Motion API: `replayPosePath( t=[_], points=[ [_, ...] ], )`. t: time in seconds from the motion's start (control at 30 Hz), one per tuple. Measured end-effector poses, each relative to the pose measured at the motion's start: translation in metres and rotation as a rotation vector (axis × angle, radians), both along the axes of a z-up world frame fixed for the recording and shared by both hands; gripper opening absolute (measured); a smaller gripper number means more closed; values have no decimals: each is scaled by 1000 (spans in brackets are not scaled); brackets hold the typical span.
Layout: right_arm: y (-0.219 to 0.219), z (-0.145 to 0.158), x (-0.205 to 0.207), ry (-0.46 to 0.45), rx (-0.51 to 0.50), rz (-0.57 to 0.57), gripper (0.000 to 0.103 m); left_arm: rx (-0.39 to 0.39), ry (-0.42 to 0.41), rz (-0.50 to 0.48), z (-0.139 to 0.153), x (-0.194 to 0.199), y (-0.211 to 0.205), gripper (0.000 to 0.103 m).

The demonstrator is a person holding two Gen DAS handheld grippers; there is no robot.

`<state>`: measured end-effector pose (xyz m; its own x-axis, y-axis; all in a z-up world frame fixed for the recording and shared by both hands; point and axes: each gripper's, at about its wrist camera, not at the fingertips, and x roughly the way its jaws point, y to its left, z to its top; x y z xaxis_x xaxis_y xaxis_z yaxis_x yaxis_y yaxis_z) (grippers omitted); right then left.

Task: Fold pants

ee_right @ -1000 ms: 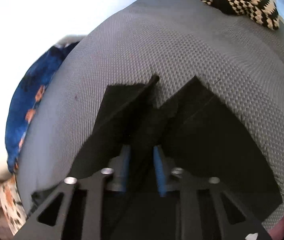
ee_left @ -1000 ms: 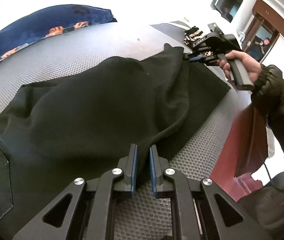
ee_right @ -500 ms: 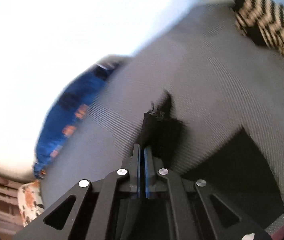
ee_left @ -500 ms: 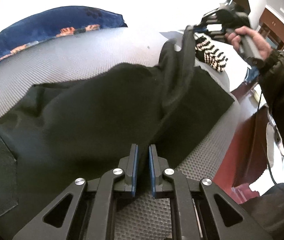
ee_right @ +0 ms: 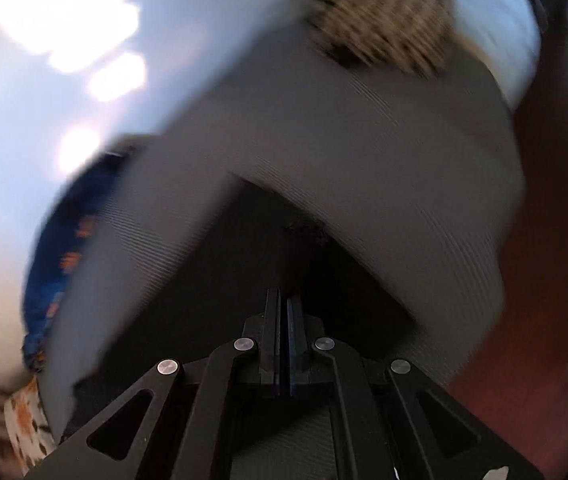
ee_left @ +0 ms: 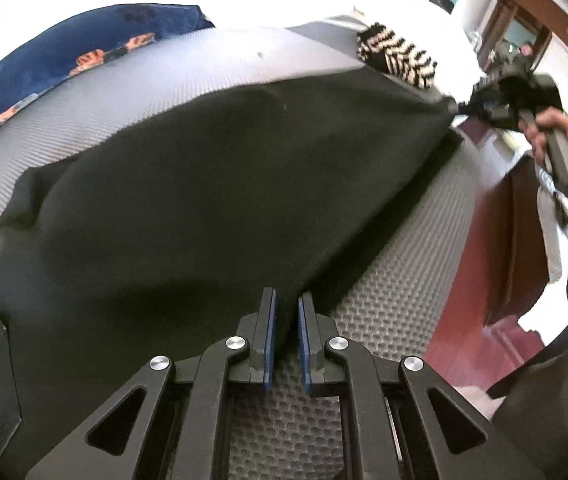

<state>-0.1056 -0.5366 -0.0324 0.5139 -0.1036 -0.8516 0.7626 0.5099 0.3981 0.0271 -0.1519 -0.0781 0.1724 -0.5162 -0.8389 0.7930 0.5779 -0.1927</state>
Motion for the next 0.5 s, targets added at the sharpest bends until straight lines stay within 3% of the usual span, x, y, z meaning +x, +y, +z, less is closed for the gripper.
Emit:
replayPosePath(
  t=[0.13,0.33,0.5],
  points=[
    [-1,-36,-19,44,39,-36,2,-15,8,-8,3,1,3,11],
    [7,-14,-19,23,-47,-7,2,-52,33,-30,9,0,9,11],
    [6,-42,-16,90,-29,-30,1,-8,23,-25,-2,-4,3,13]
  ],
)
